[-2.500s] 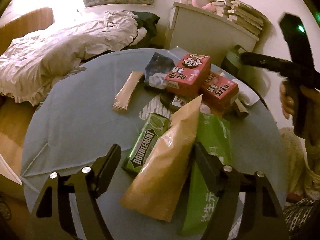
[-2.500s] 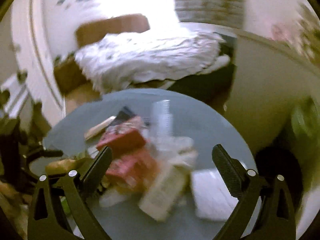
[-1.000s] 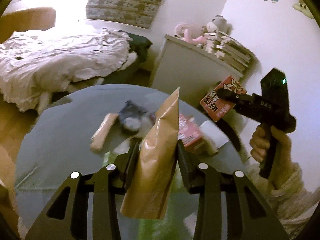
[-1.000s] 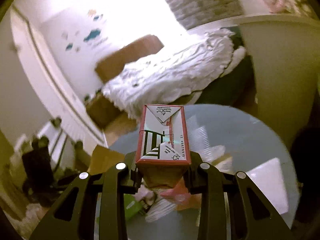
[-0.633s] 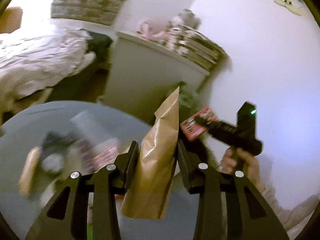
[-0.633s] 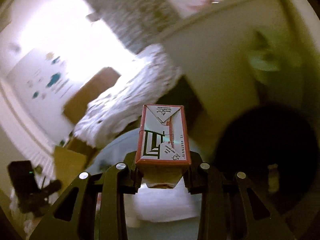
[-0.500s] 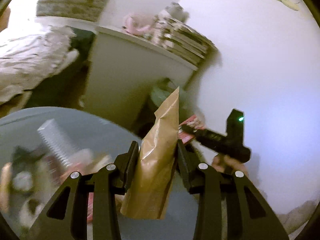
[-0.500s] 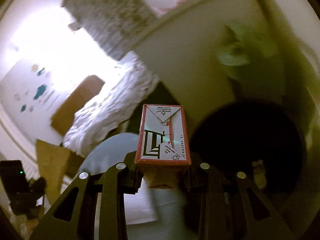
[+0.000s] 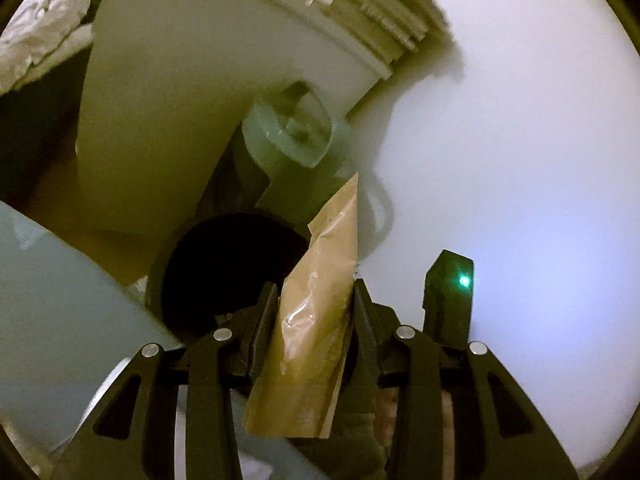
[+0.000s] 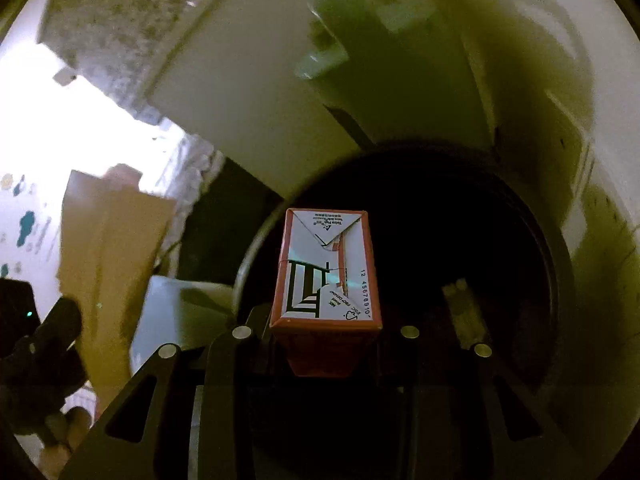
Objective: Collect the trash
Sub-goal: 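Carry the paper bag and pink box to the bin and release both, then grasp the green drink pouch with the left tool while the right tool grasps a red carton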
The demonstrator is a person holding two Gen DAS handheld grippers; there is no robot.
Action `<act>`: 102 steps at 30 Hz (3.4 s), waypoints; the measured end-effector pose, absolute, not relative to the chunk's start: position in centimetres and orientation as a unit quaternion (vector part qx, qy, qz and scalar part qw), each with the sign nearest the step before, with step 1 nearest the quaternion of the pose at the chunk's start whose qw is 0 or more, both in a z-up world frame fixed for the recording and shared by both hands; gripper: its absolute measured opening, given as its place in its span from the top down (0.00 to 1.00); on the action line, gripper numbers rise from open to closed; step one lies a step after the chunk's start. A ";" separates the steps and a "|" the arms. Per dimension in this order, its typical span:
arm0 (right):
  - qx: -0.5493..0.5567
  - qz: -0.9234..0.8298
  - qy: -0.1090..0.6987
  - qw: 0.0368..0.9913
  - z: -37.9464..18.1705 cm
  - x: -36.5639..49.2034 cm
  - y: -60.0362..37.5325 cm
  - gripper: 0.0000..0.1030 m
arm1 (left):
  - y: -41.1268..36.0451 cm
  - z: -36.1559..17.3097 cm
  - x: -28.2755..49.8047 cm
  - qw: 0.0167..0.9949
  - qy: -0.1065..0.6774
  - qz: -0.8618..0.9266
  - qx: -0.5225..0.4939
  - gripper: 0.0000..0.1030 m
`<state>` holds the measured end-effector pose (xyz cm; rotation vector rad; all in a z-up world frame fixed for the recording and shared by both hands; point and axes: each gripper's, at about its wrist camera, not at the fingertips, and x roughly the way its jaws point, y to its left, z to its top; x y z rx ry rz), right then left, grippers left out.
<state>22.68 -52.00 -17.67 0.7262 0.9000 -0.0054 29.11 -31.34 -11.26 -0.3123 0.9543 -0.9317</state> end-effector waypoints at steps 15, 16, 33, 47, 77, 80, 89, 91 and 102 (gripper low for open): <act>0.368 -0.039 0.464 0.805 -20.6 22.6 -52.7 0.68 | -35.2 -15.1 30.1 0.761 0.493 -0.402 -0.129 0.62; 0.372 -0.041 0.466 0.802 -20.8 22.5 -52.9 0.68 | -35.2 -15.0 30.2 0.761 0.494 -0.401 -0.129 0.62; 0.398 -0.053 0.422 0.813 -20.2 21.6 -52.9 0.37 | -33.7 -12.2 28.1 0.782 0.462 -0.405 -0.110 0.28; 0.313 0.025 0.362 0.878 -16.9 21.1 -47.4 0.37 | -21.0 -6.0 17.6 0.846 0.376 -0.367 -0.093 0.25; -0.013 0.202 0.480 0.854 -10.7 18.0 -16.8 0.21 | -0.8 -14.8 8.5 0.880 0.449 -0.150 -0.044 0.45; -0.022 0.195 0.490 0.849 -11.5 18.2 -16.4 0.46 | 0.2 -14.6 8.5 0.882 0.442 -0.151 -0.063 0.58; 0.034 0.229 0.436 0.870 -9.0 16.9 -18.1 0.65 | 2.3 -11.4 7.1 0.903 0.382 -0.165 -0.110 0.60; 0.065 0.250 0.421 0.869 -8.1 16.5 -19.1 0.65 | 2.5 -10.2 7.0 0.905 0.370 -0.170 -0.122 0.60; 0.150 0.246 0.338 0.896 -4.4 15.4 -27.6 0.65 | -2.1 -6.4 10.1 0.899 0.350 -0.232 -0.124 0.60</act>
